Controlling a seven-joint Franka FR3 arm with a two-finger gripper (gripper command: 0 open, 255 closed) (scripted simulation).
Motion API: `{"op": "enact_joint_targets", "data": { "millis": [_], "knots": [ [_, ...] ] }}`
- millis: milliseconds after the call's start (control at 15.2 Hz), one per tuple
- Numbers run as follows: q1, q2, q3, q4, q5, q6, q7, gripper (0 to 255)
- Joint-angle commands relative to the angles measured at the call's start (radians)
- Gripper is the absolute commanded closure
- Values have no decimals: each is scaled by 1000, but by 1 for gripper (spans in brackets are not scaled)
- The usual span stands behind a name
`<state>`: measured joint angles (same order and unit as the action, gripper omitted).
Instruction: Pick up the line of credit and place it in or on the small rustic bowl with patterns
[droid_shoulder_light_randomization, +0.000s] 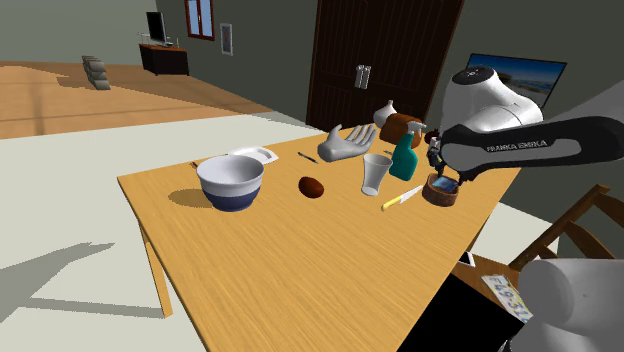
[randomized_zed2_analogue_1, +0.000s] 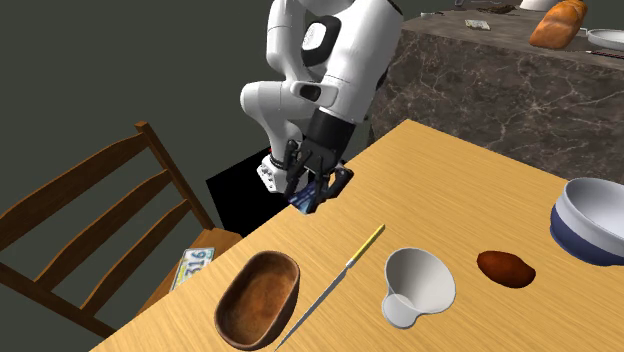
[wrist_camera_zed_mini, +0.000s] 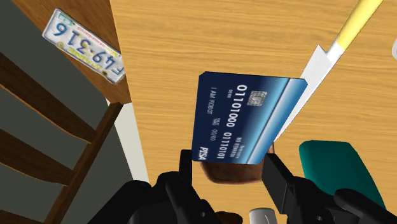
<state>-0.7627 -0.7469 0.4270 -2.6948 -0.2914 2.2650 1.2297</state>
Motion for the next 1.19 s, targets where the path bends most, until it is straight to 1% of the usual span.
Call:
{"op": "enact_joint_targets", "data": {
  "millis": [0,330,660,858,1122],
  "knots": [
    [-21,26,-13,27,-13,6,-17,255],
    [-127,192,-44,141,-90,84,-57,255],
    [-210,362,-64,283,-159,126,-86,255],
    [-244,455,-71,371,-193,135,-101,255],
    [-256,475,-62,339,-227,179,-60,255]
  ]
}}
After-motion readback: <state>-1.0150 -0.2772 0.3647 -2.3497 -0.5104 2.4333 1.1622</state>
